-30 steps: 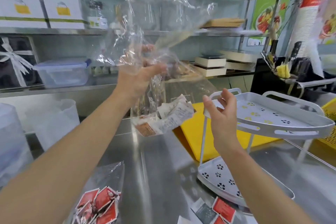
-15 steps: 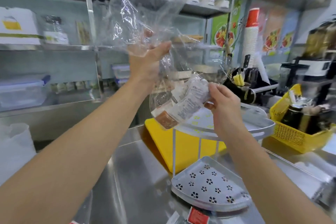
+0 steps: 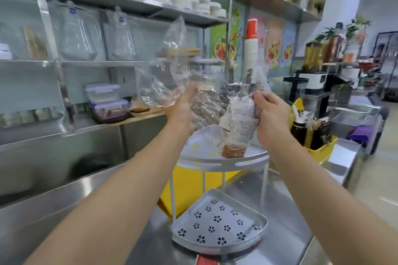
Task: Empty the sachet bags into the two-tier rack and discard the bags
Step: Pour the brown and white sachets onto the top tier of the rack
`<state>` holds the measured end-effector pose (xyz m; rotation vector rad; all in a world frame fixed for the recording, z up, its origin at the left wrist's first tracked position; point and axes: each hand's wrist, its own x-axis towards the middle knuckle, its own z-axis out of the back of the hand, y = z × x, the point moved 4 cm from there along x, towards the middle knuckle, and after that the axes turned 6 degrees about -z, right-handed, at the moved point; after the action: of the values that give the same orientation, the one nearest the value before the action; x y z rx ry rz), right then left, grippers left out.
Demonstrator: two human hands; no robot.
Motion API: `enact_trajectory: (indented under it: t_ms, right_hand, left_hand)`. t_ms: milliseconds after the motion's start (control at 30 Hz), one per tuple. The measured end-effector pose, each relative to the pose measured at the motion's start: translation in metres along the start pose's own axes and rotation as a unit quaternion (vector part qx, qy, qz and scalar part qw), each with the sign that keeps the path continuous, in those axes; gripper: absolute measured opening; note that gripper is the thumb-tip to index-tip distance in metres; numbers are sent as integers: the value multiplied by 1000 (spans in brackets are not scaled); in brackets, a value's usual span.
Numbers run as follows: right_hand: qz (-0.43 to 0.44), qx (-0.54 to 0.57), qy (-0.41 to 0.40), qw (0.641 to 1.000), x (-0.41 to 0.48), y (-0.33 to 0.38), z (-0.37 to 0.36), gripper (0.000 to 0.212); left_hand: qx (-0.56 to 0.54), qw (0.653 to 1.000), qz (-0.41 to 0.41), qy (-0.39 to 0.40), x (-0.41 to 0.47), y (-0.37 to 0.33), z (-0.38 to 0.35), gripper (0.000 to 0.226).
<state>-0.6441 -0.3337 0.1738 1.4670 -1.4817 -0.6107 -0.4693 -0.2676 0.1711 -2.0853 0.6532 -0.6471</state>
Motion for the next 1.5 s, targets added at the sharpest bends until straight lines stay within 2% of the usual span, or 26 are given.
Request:
enact_trajectory:
  t_ms: [67,167,267,333,400,500,567,600,667,700,733,800,833,900,933,967,1033,1100,1167,1200,1267,1333,1367,1467,1500]
  right_hand:
    - [8,-4,-32,999,4,-6,10,28]
    - [-3,24,-57,998,12,-11,25,27]
    - [-4,40,-82,996,21,-10,36,27]
    - [-6,71,-91,993,26,-10,40,29]
    - [-17,96,-99,990,30,-11,44,28]
    - [-20,101,-106,989,37,-10,48,28]
    - [-10,86,-111,990,41,-9,50,29]
    - [-8,76,-114,991,42,-8,50,29]
    - [-3,53,-122,991,43,-8,51,28]
    - [3,28,-129,991,44,-8,51,28]
    - [12,-7,-137,990,44,-7,50,27]
    - [39,-70,-144,986,44,-4,46,27]
    - [52,-89,-136,985,44,-3,42,27]
    - [83,-127,-111,982,45,-1,34,29]
    - [99,-155,-97,978,44,-1,31,29]
    - [114,-181,-82,973,43,-1,27,29]
    - [138,-212,-44,966,42,-2,20,27]
    - [156,-228,-7,961,42,-4,15,22]
    - [168,-242,15,956,43,-6,11,22]
    - [171,-246,24,954,44,-8,10,23]
    - [177,-248,35,952,46,-9,10,24]
    - [184,-250,47,949,48,-10,11,23]
    - [187,-254,53,948,49,-9,11,22]
    - [190,-255,75,945,50,-8,12,16]
    - [192,-253,83,945,50,-7,12,16]
  left_hand:
    - [-20,998,65,9,3,18,3,55]
    - [-122,984,133,-4,5,34,12,53]
    - [-88,984,128,-90,3,38,28,39]
    - [-96,976,81,-178,2,36,42,27]
    - [-112,967,6,-229,6,26,55,31]
    - [-42,965,-120,-228,19,9,75,67]
    - [97,959,-185,-191,21,-3,82,85]
    - [173,946,-225,-158,20,-7,83,84]
    - [338,891,-298,-57,15,-9,76,57]
    - [415,858,-304,-2,11,-5,72,44]
    - [480,828,-287,46,9,4,69,39]
    - [579,781,-203,121,5,25,64,42]
    - [632,743,-162,148,1,35,62,42]
    - [730,646,-116,190,-9,53,54,34]
    - [755,616,-101,201,-12,59,52,32]
    - [763,604,-86,214,-13,64,50,36]
    - [733,624,-29,268,-10,67,49,44]
    - [678,643,52,353,-10,65,47,39]
    - [671,620,76,400,-7,56,44,34]
    - [683,613,59,392,-3,48,42,38]
    - [722,610,-21,325,7,28,32,42]
    - [758,591,-151,229,12,4,20,39]
    - [748,595,-212,206,12,-5,12,40]
    - [607,680,-333,240,3,-21,-13,50]
    - [574,691,-358,257,0,-23,-21,57]
